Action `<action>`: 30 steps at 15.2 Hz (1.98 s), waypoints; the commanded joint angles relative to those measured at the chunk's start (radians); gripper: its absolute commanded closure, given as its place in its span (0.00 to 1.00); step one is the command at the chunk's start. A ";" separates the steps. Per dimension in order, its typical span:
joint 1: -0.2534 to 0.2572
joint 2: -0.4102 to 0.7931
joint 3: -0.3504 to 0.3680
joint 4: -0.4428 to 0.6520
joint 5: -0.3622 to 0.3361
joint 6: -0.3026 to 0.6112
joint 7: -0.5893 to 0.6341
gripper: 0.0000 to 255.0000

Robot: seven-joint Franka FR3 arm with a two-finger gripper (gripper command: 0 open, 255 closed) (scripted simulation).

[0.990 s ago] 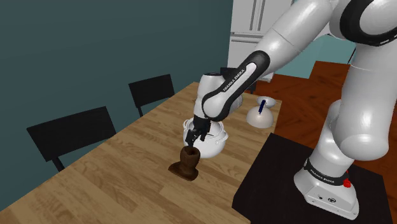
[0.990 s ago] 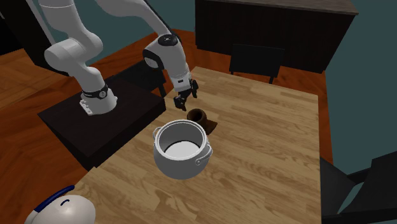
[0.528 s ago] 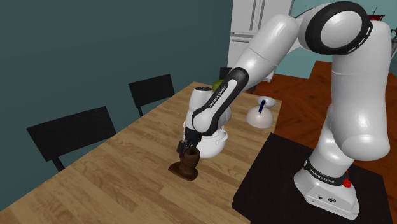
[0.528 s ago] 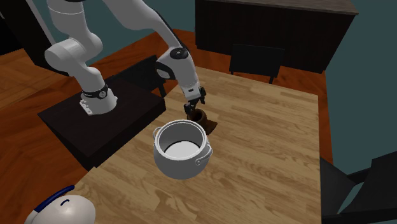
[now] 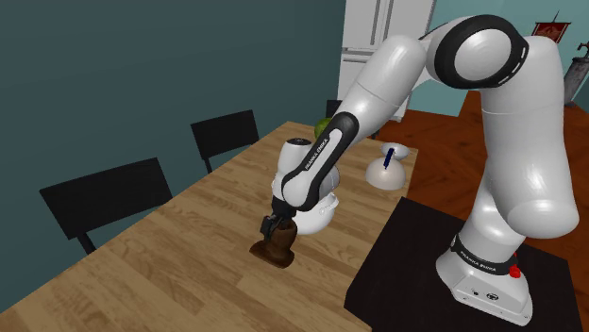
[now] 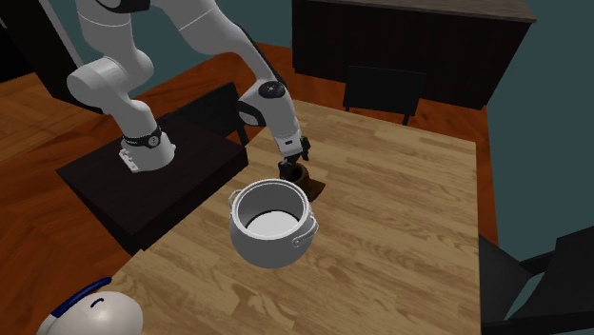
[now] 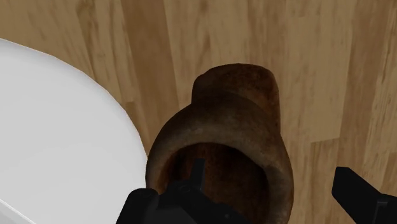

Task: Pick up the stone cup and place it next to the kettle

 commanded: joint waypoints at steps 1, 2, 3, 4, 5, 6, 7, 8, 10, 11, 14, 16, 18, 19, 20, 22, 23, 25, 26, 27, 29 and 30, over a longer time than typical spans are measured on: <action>0.000 0.001 0.000 0.000 0.000 0.001 -0.001 0.00; 0.000 0.001 0.000 0.000 0.000 0.001 -0.001 0.00; 0.000 0.001 0.000 0.000 0.000 0.001 -0.001 0.00; 0.000 0.001 0.000 0.000 0.000 0.001 -0.001 0.00; 0.000 0.001 0.000 0.000 0.000 0.001 -0.001 1.00; 0.000 0.001 0.000 0.000 0.000 0.001 -0.001 1.00; 0.000 0.001 0.000 0.000 0.000 0.001 -0.001 1.00; 0.000 0.001 0.000 0.000 0.000 0.001 -0.001 1.00; -0.001 0.001 0.000 0.000 0.000 0.001 -0.001 1.00; -0.001 0.001 0.000 0.000 0.000 0.001 -0.001 1.00; 0.000 0.001 0.000 0.000 0.000 0.001 -0.001 1.00; 0.003 -0.026 -0.005 -0.006 -0.005 -0.021 0.008 1.00; 0.007 -0.053 -0.010 -0.010 -0.010 -0.043 0.018 1.00; 0.008 -0.066 -0.012 -0.012 -0.013 -0.054 0.022 1.00; 0.010 -0.079 -0.014 -0.013 -0.016 -0.065 0.027 1.00; 0.012 -0.105 -0.019 -0.016 -0.022 -0.088 0.037 1.00; 0.013 -0.117 -0.021 -0.017 -0.026 -0.100 0.041 1.00; 0.015 -0.142 -0.025 -0.018 -0.032 -0.123 0.051 1.00; 0.016 -0.154 -0.026 -0.019 -0.036 -0.135 0.056 1.00; 0.017 -0.167 -0.028 -0.019 -0.039 -0.147 0.060 1.00; 0.018 -0.190 -0.032 -0.018 -0.046 -0.171 0.070 1.00; 0.019 -0.202 -0.033 -0.018 -0.049 -0.183 0.074 1.00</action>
